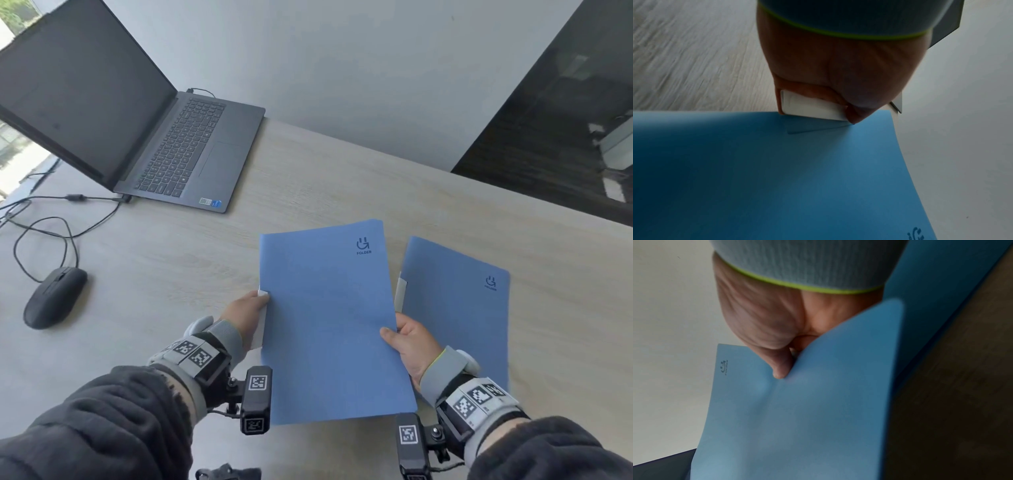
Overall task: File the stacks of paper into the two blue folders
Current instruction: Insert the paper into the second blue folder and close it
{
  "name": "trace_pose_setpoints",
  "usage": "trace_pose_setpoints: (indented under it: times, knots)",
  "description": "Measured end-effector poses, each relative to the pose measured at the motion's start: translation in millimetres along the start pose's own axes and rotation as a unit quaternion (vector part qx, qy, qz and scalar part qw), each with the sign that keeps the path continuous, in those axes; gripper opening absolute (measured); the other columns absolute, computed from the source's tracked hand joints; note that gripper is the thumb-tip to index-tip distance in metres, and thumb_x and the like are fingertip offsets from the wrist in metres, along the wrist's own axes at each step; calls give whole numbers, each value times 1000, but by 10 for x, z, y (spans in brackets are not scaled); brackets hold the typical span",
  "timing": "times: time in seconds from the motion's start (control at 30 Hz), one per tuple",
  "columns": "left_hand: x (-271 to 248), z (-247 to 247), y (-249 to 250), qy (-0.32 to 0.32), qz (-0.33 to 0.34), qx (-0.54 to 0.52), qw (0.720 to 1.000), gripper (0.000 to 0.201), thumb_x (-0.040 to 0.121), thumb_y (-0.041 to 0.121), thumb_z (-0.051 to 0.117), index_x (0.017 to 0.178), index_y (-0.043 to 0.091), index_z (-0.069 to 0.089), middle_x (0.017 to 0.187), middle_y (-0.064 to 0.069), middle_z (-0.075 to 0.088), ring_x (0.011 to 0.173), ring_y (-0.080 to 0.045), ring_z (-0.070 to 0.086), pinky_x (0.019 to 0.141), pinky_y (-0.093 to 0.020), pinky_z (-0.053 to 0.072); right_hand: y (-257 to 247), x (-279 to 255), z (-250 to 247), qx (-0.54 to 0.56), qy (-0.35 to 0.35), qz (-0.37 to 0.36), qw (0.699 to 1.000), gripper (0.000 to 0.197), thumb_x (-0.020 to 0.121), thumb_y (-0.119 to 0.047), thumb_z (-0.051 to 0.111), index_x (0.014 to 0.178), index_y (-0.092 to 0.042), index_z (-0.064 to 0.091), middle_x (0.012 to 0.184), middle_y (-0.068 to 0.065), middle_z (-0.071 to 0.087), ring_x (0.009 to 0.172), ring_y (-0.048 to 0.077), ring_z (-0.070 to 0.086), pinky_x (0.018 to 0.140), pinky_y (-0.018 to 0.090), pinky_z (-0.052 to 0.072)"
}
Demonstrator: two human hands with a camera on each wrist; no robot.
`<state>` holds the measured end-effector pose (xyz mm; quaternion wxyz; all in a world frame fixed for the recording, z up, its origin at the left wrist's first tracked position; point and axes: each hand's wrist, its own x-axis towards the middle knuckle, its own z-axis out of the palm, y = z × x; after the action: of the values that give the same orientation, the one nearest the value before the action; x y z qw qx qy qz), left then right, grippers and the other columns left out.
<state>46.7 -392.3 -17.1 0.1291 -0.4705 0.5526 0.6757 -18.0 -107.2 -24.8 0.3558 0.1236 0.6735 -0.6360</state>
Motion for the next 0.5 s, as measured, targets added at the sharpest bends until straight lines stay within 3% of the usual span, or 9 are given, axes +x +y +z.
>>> trace_pose_setpoints:
  times: [0.13,0.23,0.3,0.4,0.5]
  knots:
    - [66,148,-84,-5,-13,-32,999,29,76,36,58,95,20,74,112,-19,71,96,-38,68,92,-59,51,43,-44,-77,4,13,3,1000,24,95,6,47,106,-5,65,96,13,75,83,30,72,78,47,59]
    - [61,358,-89,2,-11,-46,999,26,84,32,58,98,17,73,104,-16,72,91,-36,67,88,-55,52,97,-94,-223,6,25,1,1000,25,96,5,45,106,-6,66,101,16,74,90,34,71,84,51,57]
    - [47,503,-93,-9,-13,-39,999,28,80,31,61,100,16,74,106,-16,74,95,-39,69,88,-55,52,131,-134,-357,7,36,2,999,26,96,3,45,107,-7,67,104,15,75,94,35,71,85,53,56]
    - [-21,773,-74,-59,2,16,998,37,70,19,60,106,16,69,111,-21,71,96,-40,68,81,-52,53,181,-209,-615,21,62,2,998,28,97,1,44,108,-10,67,104,12,76,94,33,72,84,51,56]
    - [-103,1001,-96,-99,33,133,986,37,82,-1,52,115,14,56,103,-16,69,90,-35,67,70,-39,56,240,-265,-826,50,101,-12,994,28,96,2,45,112,-8,65,108,15,73,96,35,70,84,51,56]
